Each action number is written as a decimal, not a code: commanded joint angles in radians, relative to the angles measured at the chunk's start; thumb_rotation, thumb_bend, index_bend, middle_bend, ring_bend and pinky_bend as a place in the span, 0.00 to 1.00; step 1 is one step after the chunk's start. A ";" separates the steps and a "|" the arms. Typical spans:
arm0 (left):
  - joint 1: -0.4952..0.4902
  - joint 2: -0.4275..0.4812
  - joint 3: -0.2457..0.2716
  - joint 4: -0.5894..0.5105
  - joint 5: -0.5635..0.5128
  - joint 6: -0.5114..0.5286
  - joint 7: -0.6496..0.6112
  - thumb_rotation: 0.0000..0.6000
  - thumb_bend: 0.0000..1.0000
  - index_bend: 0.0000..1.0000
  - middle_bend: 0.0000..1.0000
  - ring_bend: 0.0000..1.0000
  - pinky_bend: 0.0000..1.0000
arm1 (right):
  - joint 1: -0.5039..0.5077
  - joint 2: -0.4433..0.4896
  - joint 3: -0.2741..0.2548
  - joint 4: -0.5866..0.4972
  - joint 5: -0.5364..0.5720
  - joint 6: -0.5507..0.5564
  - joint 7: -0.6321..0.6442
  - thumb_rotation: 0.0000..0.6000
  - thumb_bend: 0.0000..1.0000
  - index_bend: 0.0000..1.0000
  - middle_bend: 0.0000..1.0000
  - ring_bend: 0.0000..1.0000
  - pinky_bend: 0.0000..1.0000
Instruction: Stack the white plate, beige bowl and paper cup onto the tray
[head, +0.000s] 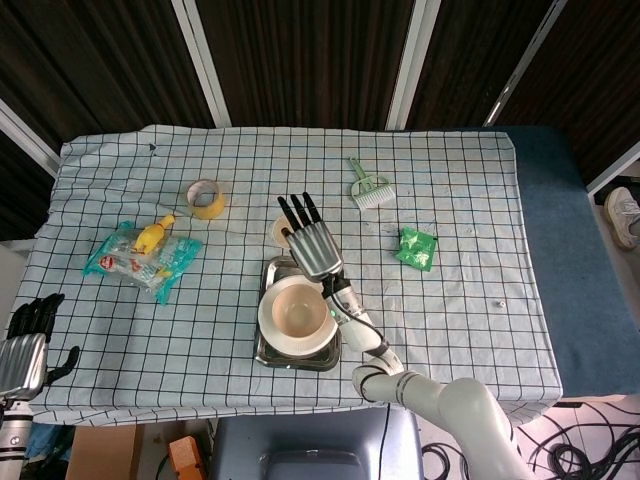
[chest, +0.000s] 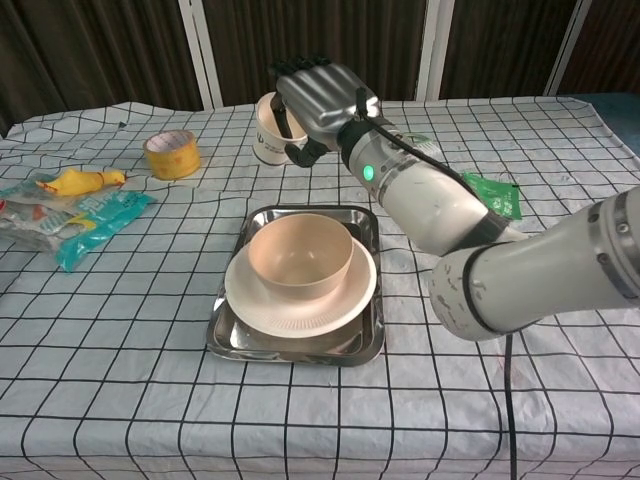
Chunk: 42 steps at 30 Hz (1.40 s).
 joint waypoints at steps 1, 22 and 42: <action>0.001 -0.004 0.003 -0.002 0.003 0.002 0.010 1.00 0.38 0.00 0.05 0.00 0.00 | -0.160 0.277 -0.090 -0.514 -0.047 0.082 -0.164 1.00 0.34 0.66 0.04 0.00 0.00; 0.003 -0.019 0.015 -0.010 0.017 0.012 0.056 1.00 0.38 0.00 0.05 0.00 0.00 | -0.295 0.653 -0.218 -1.100 0.025 -0.010 -0.410 1.00 0.34 0.64 0.04 0.00 0.00; 0.010 -0.013 0.022 -0.015 0.037 0.026 0.038 1.00 0.38 0.00 0.05 0.00 0.00 | -0.226 0.443 -0.183 -0.933 0.120 -0.122 -0.449 1.00 0.34 0.63 0.04 0.00 0.00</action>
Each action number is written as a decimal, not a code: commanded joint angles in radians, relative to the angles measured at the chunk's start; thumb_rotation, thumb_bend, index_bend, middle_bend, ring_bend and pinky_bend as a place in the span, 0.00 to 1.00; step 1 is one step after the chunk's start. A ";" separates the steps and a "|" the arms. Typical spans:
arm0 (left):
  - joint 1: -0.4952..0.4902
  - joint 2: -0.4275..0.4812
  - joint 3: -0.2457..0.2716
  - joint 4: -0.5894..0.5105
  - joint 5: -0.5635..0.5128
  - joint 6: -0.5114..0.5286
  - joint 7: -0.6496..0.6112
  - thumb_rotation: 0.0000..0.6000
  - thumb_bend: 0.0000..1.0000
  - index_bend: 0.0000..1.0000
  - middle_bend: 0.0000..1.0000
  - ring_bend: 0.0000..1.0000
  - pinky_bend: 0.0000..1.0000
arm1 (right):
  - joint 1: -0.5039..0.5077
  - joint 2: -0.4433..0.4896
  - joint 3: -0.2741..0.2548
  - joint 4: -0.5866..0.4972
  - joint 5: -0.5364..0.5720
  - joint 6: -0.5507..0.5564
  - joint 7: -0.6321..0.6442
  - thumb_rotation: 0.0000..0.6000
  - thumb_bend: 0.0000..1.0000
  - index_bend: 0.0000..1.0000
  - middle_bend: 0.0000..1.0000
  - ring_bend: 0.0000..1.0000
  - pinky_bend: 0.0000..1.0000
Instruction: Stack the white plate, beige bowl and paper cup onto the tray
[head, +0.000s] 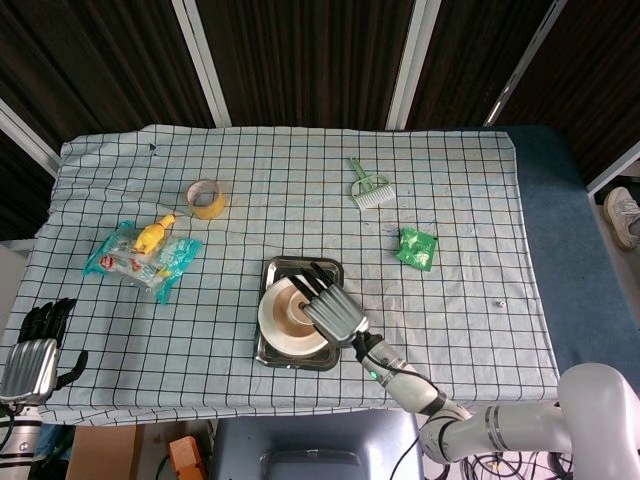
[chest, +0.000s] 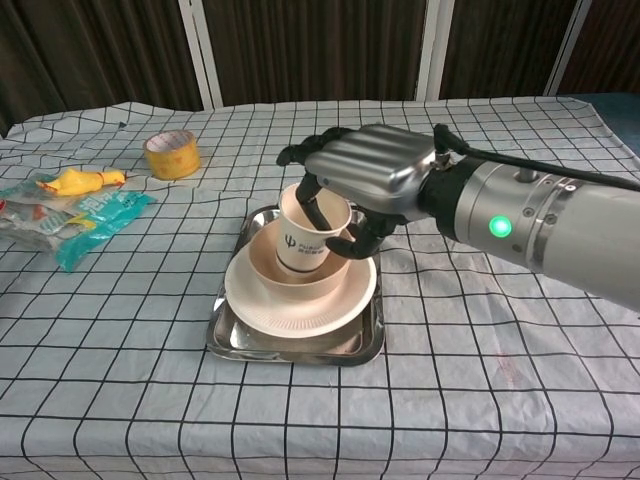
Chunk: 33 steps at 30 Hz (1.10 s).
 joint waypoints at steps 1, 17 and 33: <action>0.001 0.001 0.001 -0.001 0.002 0.003 -0.003 1.00 0.38 0.00 0.05 0.00 0.00 | 0.013 -0.029 -0.001 0.024 0.025 -0.013 -0.028 1.00 0.34 0.63 0.04 0.00 0.00; 0.003 0.004 0.001 -0.002 0.005 0.004 -0.008 1.00 0.38 0.00 0.05 0.00 0.00 | 0.021 -0.054 0.000 0.053 0.076 -0.002 -0.080 1.00 0.34 0.49 0.05 0.00 0.00; 0.011 0.011 0.006 -0.012 0.018 0.022 -0.001 1.00 0.38 0.00 0.05 0.00 0.00 | -0.066 0.107 -0.026 -0.132 -0.034 0.109 0.021 1.00 0.34 0.02 0.00 0.00 0.00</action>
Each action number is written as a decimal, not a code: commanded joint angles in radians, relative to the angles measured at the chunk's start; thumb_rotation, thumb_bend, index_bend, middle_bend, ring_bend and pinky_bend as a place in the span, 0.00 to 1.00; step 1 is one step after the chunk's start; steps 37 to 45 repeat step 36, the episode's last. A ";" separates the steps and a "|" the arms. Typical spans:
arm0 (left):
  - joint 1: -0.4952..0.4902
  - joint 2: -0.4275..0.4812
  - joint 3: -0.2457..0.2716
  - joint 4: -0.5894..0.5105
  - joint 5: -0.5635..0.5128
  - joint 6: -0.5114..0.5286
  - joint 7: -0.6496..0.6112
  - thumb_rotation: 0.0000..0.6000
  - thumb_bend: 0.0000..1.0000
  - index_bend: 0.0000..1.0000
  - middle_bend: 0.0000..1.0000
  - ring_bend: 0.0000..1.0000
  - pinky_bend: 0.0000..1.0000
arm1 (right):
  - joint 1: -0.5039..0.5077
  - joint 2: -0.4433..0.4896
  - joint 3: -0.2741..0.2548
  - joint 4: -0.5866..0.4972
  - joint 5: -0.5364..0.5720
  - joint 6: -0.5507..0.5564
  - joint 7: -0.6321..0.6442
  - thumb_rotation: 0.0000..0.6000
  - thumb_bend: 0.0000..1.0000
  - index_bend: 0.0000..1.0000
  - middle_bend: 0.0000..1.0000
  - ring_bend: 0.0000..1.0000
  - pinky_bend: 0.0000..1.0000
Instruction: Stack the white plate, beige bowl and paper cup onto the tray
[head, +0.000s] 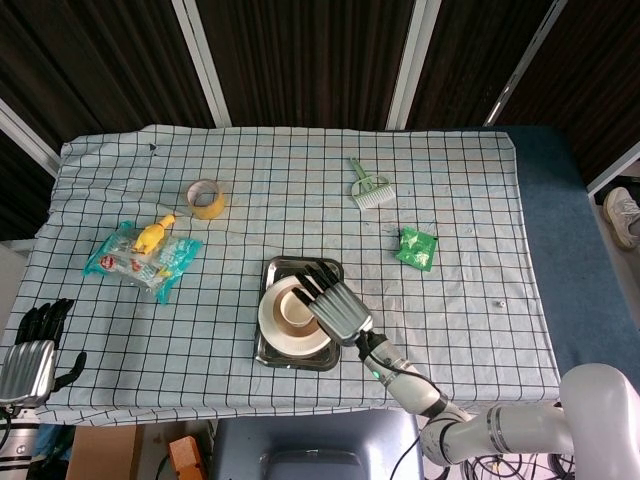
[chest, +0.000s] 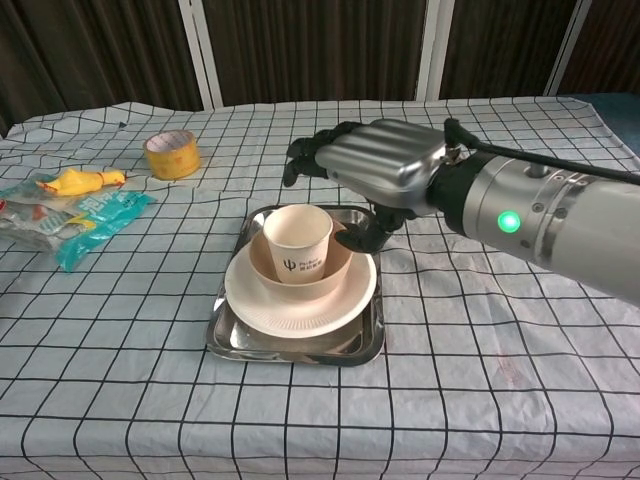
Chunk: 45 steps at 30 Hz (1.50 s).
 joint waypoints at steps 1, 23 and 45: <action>0.002 0.002 0.002 -0.003 0.004 0.005 0.003 1.00 0.38 0.00 0.05 0.00 0.00 | -0.056 0.082 -0.026 -0.089 -0.061 0.066 0.044 1.00 0.34 0.01 0.00 0.00 0.00; 0.055 0.018 0.032 -0.047 0.080 0.120 0.118 1.00 0.39 0.00 0.02 0.00 0.00 | -0.669 0.305 -0.322 0.126 -0.308 0.565 0.410 1.00 0.34 0.00 0.00 0.00 0.00; 0.050 0.030 0.038 -0.064 0.070 0.083 0.130 1.00 0.39 0.00 0.02 0.00 0.00 | -0.712 0.340 -0.265 0.112 -0.360 0.530 0.461 1.00 0.34 0.00 0.00 0.00 0.00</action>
